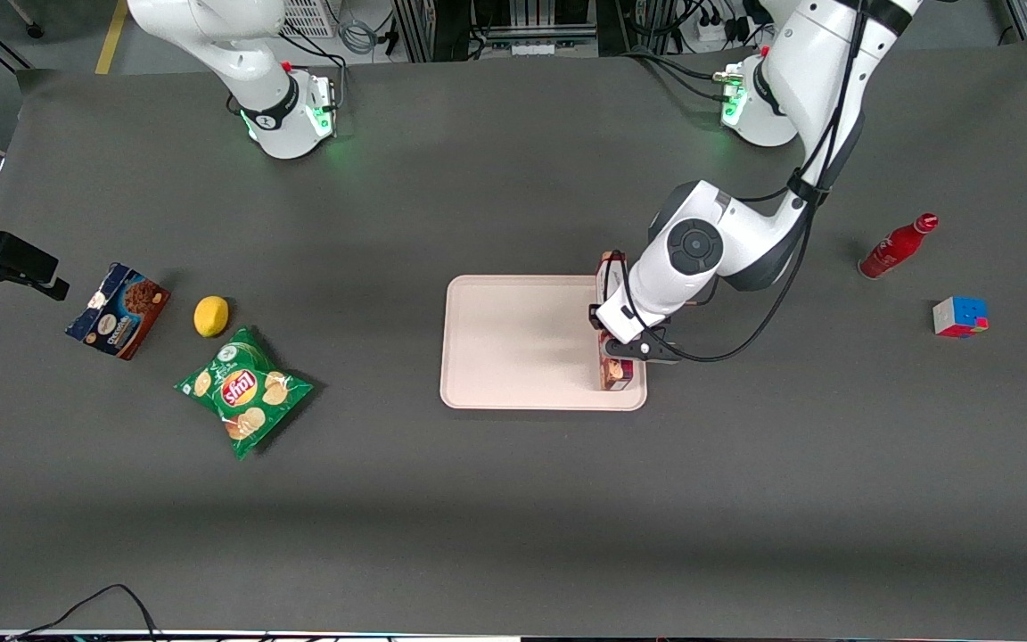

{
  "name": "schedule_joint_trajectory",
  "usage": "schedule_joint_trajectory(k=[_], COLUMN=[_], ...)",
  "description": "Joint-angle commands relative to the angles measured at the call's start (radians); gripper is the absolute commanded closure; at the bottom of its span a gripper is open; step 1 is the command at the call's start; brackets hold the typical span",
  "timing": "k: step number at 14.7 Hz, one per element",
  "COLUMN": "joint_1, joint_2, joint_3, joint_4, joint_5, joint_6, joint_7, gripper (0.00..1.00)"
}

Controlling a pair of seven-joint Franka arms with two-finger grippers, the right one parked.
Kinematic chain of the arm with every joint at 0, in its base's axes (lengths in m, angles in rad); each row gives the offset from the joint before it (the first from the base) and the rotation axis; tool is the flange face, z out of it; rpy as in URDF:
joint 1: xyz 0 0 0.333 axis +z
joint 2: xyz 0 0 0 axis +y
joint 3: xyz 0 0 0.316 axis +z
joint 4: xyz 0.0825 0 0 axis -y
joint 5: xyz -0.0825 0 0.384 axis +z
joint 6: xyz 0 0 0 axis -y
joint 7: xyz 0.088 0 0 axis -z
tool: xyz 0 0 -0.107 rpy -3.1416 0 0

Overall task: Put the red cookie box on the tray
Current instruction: 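Lower the cookie box onto the tray and open the left gripper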

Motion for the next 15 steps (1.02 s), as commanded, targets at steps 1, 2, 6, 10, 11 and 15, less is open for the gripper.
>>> schedule_joint_trajectory(k=[1, 2, 6, 10, 11, 15], joint_1=[-0.013, -0.013, -0.013, -0.013, -0.013, -0.013], joint_2=[0.038, 0.048, 0.062, 0.077, 0.077, 0.079], joint_3=[0.006, 0.006, 0.008, 0.016, 0.016, 0.019], joint_4=[0.053, 0.063, 0.066, 0.076, 0.077, 0.076], joint_5=[0.034, 0.034, 0.054, 0.069, 0.07, 0.076], joint_6=[0.009, 0.01, 0.018, 0.022, 0.027, 0.038], joint_7=[-0.032, -0.032, -0.033, -0.033, -0.033, -0.036], gripper=[1.0, 1.0, 1.0, 0.97, 0.91, 0.21])
